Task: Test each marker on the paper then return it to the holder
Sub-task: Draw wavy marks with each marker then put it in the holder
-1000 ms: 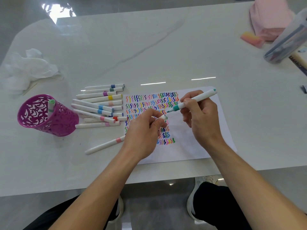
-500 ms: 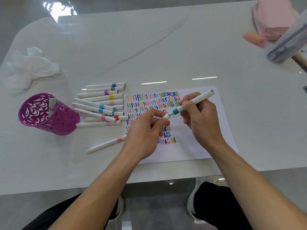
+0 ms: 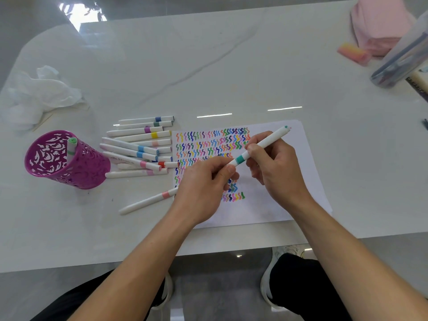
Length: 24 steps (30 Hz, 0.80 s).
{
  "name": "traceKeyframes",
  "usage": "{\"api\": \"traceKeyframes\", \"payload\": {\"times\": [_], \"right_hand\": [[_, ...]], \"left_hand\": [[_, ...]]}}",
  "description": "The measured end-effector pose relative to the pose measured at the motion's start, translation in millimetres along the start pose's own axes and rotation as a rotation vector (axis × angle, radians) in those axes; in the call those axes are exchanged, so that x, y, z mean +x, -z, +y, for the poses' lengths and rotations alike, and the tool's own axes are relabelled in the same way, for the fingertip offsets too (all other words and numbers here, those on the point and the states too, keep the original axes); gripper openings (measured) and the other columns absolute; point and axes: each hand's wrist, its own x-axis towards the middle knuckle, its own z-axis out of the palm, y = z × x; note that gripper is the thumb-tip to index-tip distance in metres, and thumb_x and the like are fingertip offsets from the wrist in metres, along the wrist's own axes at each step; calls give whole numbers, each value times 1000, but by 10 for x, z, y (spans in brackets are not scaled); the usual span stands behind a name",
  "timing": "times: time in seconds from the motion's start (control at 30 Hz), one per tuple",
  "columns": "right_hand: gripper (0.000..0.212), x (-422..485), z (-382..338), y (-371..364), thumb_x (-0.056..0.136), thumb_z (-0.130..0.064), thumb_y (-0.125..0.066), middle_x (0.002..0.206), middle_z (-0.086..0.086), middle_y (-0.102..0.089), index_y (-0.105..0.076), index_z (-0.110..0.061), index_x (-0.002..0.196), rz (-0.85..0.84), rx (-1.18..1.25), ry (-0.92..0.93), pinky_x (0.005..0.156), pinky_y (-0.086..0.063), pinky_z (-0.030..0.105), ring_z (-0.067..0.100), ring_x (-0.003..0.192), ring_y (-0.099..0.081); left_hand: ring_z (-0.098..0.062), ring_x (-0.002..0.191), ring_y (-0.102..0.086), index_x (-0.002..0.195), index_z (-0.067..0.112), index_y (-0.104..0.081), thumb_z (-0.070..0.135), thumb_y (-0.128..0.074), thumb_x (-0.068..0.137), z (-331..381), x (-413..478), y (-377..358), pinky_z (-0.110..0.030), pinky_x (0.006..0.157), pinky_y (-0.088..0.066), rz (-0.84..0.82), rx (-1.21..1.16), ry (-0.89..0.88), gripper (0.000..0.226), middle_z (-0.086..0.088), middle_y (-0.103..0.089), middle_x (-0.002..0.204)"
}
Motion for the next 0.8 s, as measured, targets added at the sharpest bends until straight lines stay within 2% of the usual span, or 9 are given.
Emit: {"api": "traceKeyframes", "payload": {"times": [0.13,0.23,0.4,0.57,0.8], "right_hand": [[15,-20,33,51,103,-20,-62,67,2,-69,-66,-13,90,-23,-30,10,45,-48,28,20,54,-62],[17,-16,43,65,103,-15,-62,68,5,-70,-68,-5,91,-58,20,-23,49,-54,31,24,56,-67],[18,-36,53,72,102,-10,-62,72,16,-71,-70,1,90,-129,113,-87,56,-59,34,32,60,-70],[15,-66,87,65,102,-10,-63,75,17,-71,-68,2,93,-138,201,-117,60,-60,35,34,65,-71],[19,-75,109,40,100,-18,-64,80,15,-73,-71,0,99,-171,227,-137,64,-60,34,30,68,-71]], "left_hand": [[2,73,-64,98,34,-66,31,-52,104,-21,-11,7,-8,60,-48,-17,34,-16,16,17,-70,80],[2,70,-63,95,34,-68,31,-53,103,-29,-19,17,-8,59,-46,15,28,-23,17,16,-68,74],[-4,61,-54,75,37,-62,27,-55,104,-63,-110,-15,-14,55,-41,93,78,-98,31,14,-59,62],[-1,69,-57,99,24,-74,25,-55,103,-80,-110,-25,-10,60,-43,140,85,-114,19,15,-61,67],[-5,73,-58,99,24,-73,29,-55,103,-46,-104,72,-14,60,-45,105,109,-122,19,12,-65,71]]}}
